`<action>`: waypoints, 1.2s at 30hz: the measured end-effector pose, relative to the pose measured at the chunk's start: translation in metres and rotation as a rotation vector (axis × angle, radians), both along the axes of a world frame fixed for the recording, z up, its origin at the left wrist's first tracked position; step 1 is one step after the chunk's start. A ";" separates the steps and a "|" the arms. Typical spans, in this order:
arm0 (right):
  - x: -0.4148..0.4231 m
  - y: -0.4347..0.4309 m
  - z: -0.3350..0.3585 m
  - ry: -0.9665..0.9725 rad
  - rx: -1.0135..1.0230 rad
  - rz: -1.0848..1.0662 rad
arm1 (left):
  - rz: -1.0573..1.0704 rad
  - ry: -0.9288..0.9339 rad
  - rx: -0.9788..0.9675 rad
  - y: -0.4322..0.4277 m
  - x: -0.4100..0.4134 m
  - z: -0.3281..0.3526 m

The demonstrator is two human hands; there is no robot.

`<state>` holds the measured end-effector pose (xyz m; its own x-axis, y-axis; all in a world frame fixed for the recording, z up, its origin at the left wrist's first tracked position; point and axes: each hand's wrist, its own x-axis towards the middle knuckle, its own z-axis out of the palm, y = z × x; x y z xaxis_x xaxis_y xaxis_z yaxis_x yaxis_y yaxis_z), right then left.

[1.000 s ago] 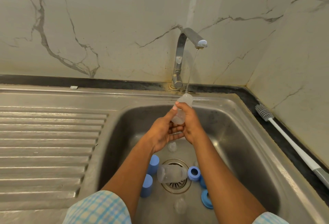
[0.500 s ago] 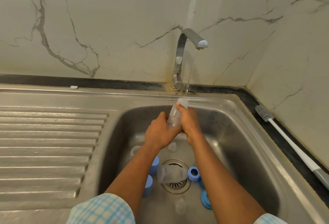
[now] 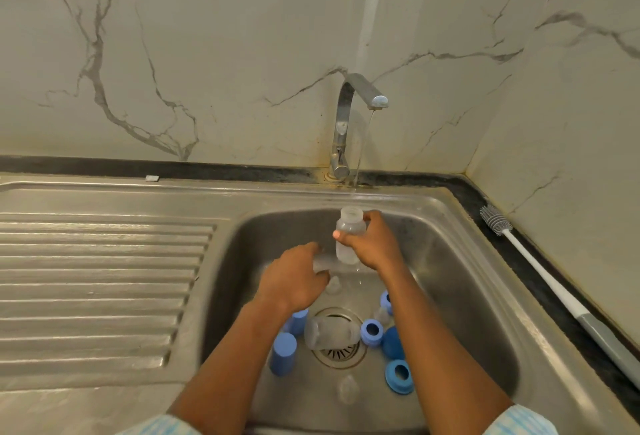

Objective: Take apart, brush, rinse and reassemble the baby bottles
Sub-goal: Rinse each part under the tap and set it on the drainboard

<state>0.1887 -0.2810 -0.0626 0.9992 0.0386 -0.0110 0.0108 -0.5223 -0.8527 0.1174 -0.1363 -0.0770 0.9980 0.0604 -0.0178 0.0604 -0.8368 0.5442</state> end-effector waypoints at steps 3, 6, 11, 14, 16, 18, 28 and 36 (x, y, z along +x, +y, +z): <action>-0.003 0.002 0.002 -0.003 -0.028 0.012 | 0.011 0.050 0.038 0.002 -0.018 0.000; -0.009 -0.002 -0.002 0.061 -0.076 0.045 | 0.043 0.110 0.060 0.007 -0.012 -0.004; -0.019 0.001 -0.003 0.222 0.288 0.034 | 0.001 0.113 -0.287 -0.002 -0.005 -0.016; -0.023 -0.005 -0.004 0.311 0.434 0.028 | 0.089 -0.060 -0.419 -0.002 0.000 -0.015; -0.025 -0.016 -0.004 0.333 0.336 0.066 | 0.111 -0.133 -0.505 -0.001 0.003 -0.012; -0.028 -0.026 -0.004 0.316 0.152 0.117 | 0.087 -0.164 -0.569 0.000 0.004 -0.012; -0.032 -0.029 0.001 0.107 -0.279 0.272 | 0.046 -0.287 -0.693 -0.011 0.004 -0.002; -0.030 -0.022 0.004 0.050 -0.374 0.305 | -0.003 -0.327 -0.503 -0.014 0.005 -0.005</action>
